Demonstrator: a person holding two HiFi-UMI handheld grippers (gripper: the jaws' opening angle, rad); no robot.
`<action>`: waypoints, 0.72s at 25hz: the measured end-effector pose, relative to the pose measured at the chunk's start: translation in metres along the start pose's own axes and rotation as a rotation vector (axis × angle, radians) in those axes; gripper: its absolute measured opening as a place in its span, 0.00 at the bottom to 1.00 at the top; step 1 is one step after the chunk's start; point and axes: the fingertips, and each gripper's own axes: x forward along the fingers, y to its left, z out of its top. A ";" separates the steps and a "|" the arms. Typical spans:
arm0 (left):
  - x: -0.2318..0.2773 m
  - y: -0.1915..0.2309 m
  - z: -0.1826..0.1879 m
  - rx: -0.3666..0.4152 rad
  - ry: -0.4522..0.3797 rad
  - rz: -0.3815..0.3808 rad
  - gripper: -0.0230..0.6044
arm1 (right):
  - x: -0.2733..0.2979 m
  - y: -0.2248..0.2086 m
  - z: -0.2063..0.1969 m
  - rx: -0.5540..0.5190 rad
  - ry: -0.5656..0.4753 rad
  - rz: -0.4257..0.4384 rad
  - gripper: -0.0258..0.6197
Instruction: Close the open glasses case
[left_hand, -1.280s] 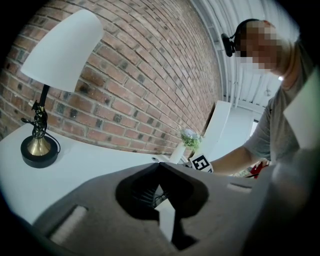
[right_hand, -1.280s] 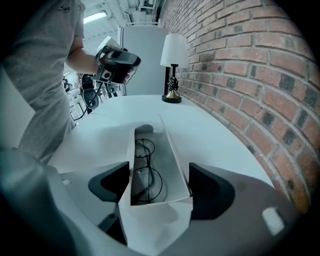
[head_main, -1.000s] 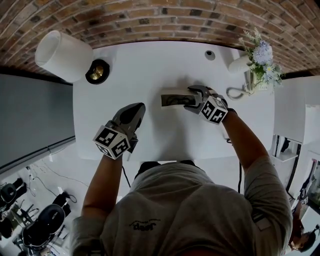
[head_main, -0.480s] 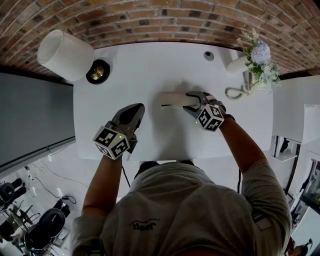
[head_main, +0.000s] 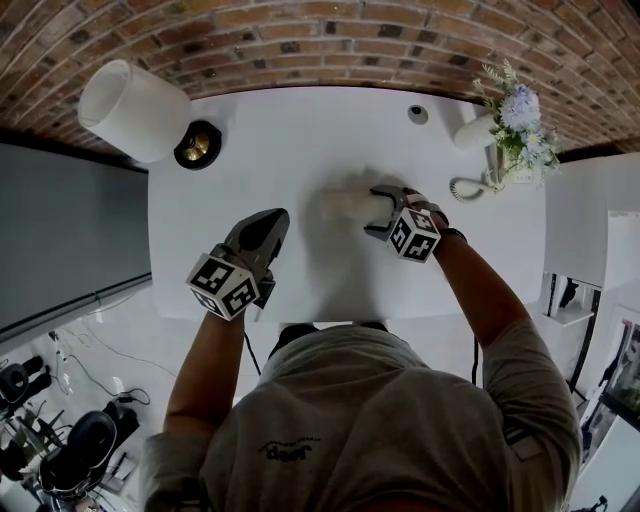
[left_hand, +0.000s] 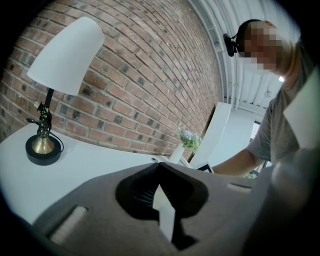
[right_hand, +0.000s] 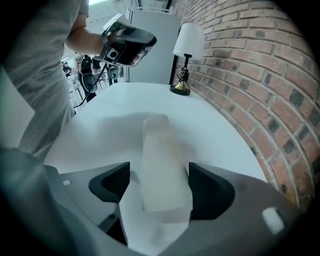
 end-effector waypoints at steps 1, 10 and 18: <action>0.000 0.000 0.000 -0.001 0.000 0.000 0.03 | 0.000 -0.001 0.000 0.003 -0.002 -0.006 0.62; 0.000 -0.002 0.006 0.005 -0.001 -0.005 0.03 | -0.003 -0.002 0.003 0.030 -0.014 -0.005 0.64; -0.004 -0.010 0.020 0.024 -0.018 -0.014 0.03 | -0.040 -0.017 0.026 0.113 -0.144 -0.083 0.62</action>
